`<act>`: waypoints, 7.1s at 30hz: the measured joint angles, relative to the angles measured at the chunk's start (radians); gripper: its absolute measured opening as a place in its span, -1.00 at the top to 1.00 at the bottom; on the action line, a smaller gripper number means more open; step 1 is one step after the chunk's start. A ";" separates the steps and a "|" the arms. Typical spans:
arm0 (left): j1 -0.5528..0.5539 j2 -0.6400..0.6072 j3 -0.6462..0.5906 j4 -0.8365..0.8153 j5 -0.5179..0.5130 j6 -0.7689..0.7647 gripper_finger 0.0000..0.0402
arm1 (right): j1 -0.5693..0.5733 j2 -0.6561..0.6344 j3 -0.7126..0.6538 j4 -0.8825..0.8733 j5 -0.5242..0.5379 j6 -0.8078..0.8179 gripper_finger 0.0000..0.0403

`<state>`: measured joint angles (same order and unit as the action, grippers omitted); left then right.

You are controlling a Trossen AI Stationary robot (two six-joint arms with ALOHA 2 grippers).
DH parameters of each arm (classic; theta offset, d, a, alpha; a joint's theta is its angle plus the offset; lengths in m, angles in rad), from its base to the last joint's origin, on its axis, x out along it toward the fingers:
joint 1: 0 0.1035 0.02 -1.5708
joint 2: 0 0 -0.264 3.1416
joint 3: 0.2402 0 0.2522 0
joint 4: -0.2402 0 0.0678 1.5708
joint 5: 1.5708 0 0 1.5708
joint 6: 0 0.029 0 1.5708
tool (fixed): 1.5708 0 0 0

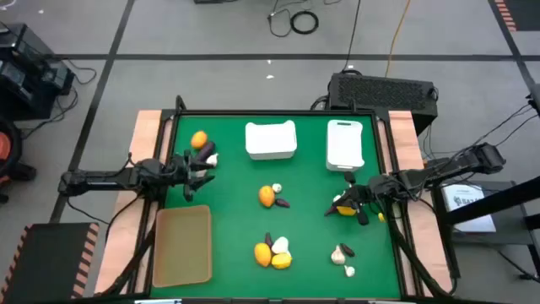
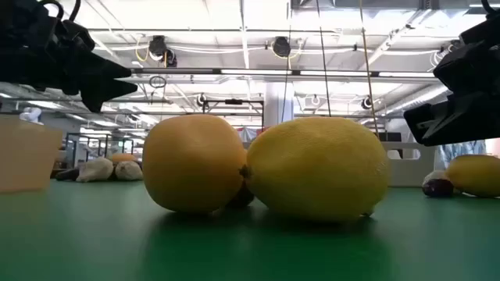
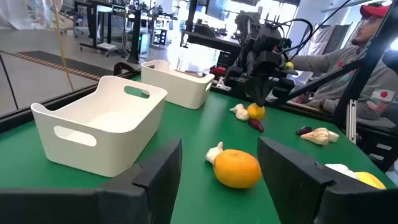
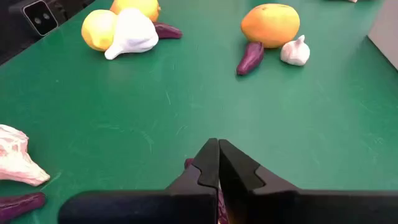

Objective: Sort produce into baskets

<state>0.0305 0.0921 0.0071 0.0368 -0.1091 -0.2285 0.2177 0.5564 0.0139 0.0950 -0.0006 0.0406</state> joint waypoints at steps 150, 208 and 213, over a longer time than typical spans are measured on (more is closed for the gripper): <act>-0.480 1.369 1.001 -0.154 0.238 0.260 -0.08 | 0.273 0.805 0.733 0.117 0.104 0.252 0.57; -0.511 1.772 1.327 -0.428 0.162 0.601 -0.34 | 0.318 0.870 0.768 0.027 0.191 0.292 0.57; -0.510 1.776 1.327 -0.417 0.161 0.601 -0.34 | 0.318 0.870 0.768 0.027 0.191 0.292 0.57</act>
<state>-0.4797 1.8678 1.3342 -0.3804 0.0517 0.3725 0.5362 1.4269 0.7822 0.1223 0.1902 0.3325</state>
